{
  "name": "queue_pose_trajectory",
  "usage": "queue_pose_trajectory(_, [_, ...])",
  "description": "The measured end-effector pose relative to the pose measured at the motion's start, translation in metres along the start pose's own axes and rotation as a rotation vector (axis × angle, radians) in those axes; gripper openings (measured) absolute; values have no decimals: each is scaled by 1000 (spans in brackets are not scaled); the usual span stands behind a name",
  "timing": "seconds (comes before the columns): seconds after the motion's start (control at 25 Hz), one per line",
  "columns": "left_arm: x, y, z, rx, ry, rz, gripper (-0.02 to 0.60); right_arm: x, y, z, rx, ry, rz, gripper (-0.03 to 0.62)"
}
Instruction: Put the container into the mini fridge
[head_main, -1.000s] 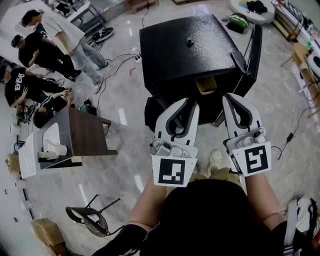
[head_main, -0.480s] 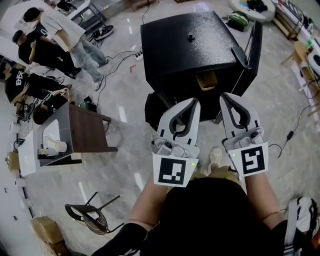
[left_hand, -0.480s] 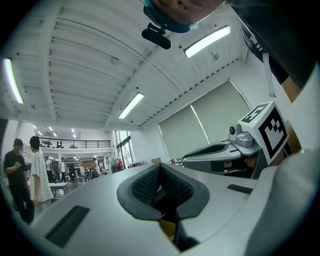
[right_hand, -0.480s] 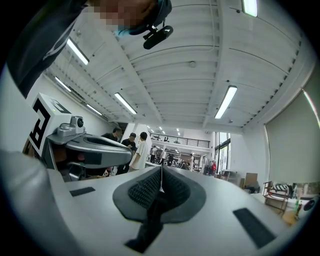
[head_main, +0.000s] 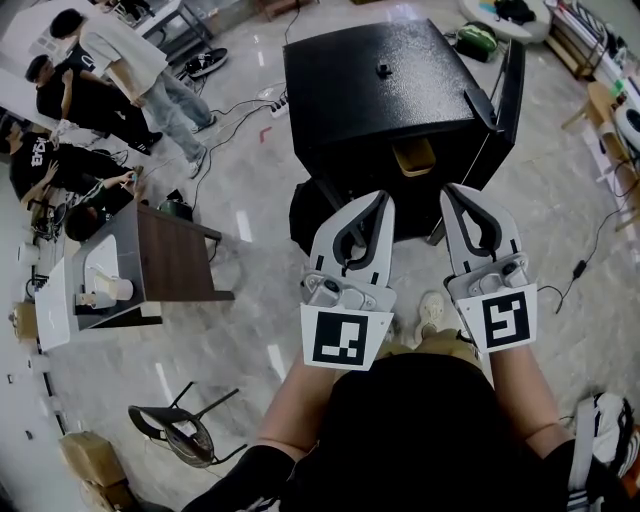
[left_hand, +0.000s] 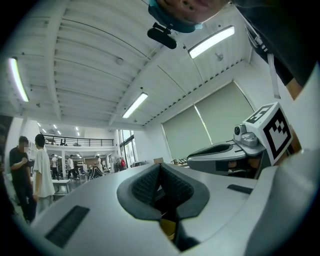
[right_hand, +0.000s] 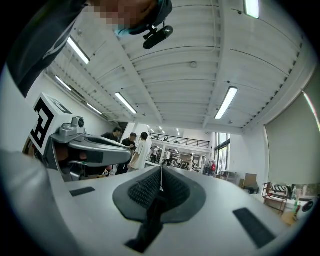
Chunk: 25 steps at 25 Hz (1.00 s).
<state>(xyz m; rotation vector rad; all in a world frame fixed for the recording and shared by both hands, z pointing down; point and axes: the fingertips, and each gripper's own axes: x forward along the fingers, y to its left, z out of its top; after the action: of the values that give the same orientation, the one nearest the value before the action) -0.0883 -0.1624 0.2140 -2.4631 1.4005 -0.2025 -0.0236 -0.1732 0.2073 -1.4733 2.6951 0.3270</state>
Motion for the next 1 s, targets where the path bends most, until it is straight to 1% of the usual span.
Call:
queue_pose_trajectory(0.2, [-1, 2, 0, 3, 7, -3, 23, 1, 3, 1, 0, 2, 4, 37])
queue_pose_trajectory(0.4, [-3, 1, 0, 3, 1, -7, 23, 2, 11, 1, -15, 3, 28, 35])
queue_pose_trajectory(0.6, [-2, -1, 2, 2, 4, -20, 23, 2, 13, 2, -11, 7, 33, 35])
queue_pose_trajectory(1.0, [-1, -2, 1, 8, 8, -22, 23, 1, 13, -1, -10, 10, 35, 35])
